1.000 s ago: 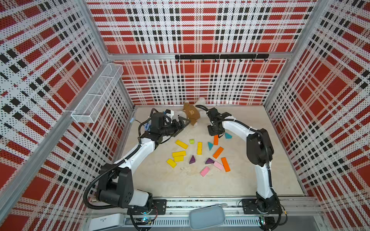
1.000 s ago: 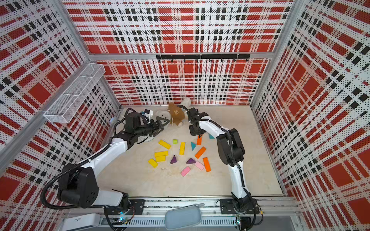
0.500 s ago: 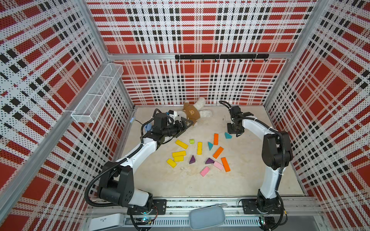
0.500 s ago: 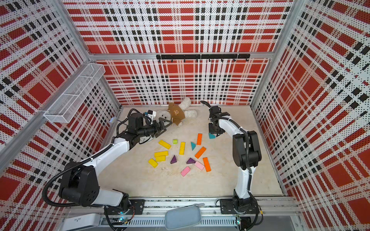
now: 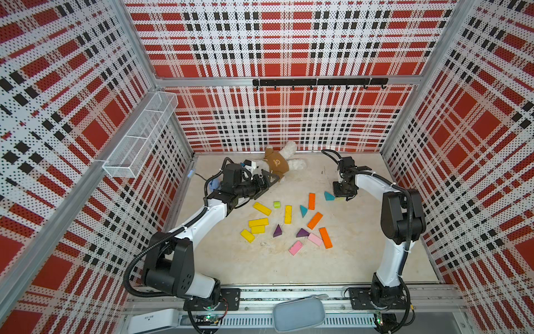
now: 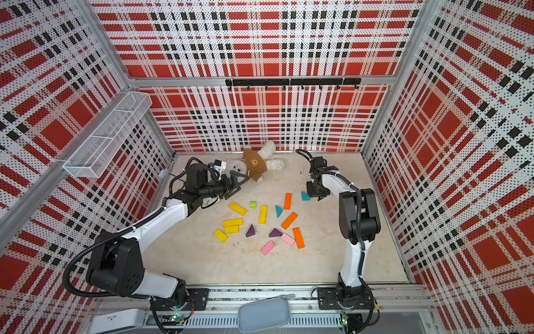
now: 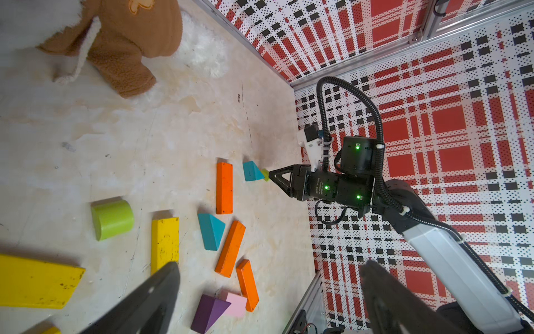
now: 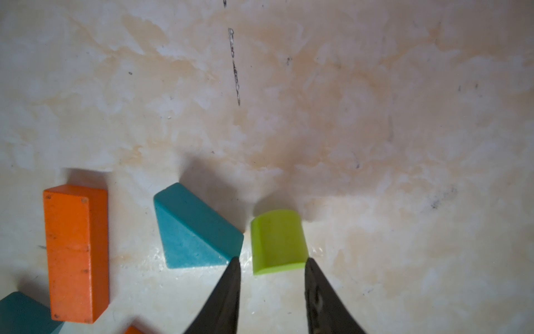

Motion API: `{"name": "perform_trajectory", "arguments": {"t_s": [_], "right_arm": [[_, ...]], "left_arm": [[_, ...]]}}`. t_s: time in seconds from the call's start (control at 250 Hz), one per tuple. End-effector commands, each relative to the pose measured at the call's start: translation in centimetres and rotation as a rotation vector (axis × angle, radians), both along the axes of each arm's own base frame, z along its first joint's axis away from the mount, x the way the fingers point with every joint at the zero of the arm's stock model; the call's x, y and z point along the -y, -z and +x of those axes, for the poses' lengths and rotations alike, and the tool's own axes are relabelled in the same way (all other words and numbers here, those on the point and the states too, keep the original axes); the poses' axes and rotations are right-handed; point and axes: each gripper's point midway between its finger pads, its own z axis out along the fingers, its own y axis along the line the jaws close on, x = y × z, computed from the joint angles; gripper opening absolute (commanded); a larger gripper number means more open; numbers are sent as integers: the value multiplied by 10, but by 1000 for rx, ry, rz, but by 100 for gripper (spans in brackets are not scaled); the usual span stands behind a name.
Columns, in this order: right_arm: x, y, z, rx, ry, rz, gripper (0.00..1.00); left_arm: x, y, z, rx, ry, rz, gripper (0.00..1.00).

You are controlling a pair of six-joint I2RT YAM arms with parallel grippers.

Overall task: Assemble a carrot with building blocks
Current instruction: Assemble the building block at the center of the board.

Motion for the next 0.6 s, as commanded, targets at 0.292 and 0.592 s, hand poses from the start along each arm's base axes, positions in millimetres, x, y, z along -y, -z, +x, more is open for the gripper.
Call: {"name": "perform_trajectory", "arguments": {"t_s": [0.292,0.592], "right_arm": [[3,3,-5,-8,27,52,39],[6,11,-36,-36,80,73,32]], "left_arm": [[7,-6,1,21,28,-17,99],[18,-7,-7,21,58,-18,99]]}}
